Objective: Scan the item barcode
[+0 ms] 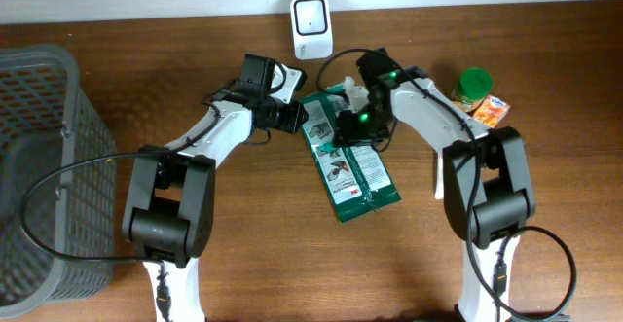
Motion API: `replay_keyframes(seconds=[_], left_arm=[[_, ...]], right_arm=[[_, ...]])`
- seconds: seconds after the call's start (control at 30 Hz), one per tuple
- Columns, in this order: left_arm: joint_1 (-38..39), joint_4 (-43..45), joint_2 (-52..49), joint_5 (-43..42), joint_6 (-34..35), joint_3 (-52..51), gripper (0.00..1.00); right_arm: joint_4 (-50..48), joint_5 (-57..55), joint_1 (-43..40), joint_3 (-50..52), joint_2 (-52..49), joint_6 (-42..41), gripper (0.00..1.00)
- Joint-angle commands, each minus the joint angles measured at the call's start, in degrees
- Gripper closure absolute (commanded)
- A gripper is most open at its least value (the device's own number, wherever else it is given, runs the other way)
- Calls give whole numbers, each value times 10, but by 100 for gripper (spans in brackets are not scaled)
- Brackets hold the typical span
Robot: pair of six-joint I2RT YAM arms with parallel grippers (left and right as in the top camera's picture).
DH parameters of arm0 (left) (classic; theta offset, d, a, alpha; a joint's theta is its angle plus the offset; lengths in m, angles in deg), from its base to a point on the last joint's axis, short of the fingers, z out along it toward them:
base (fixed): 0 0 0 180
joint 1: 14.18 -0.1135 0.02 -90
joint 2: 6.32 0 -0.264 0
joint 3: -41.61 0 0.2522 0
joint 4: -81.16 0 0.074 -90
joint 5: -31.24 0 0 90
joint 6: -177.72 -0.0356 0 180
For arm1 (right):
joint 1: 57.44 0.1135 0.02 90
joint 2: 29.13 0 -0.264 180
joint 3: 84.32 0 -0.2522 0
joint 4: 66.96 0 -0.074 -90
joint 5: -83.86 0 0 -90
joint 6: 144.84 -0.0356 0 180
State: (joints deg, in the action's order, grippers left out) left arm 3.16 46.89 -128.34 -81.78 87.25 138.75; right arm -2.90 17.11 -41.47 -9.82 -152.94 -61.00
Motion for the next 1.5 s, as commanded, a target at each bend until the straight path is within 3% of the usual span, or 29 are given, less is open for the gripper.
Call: replay_keyframes(seconds=[0.0,0.13,0.3,0.67,0.9,1.0,1.17,1.3,1.47], left_arm=[[1,-1,-6,4,-9,7,74],[1,-1,-6,4,-9,7,73],[1,-1,-6,4,-9,7,73],[1,-2,-6,4,-9,7,69],[-3,-11,-5,3,-9,8,66],[-18,-43,-5,-28,-9,26,75],[-18,-62,-11,-46,-37,26,91],[-10,-62,-36,-25,-44,25,98],[-10,-62,-45,-12,-44,25,98]], right_arm=[[20,-109,-26,-2,7,-8,57],[53,-243,-25,-2,6,-23,57],[54,-291,-4,32,6,-23,56],[33,-226,73,68,5,-12,57],[34,-117,31,22,13,-18,57],[39,-15,0,7,28,-17,59],[34,33,-8,8,26,-19,67],[24,33,-9,8,26,-34,68],[17,33,-10,8,23,-38,68]])
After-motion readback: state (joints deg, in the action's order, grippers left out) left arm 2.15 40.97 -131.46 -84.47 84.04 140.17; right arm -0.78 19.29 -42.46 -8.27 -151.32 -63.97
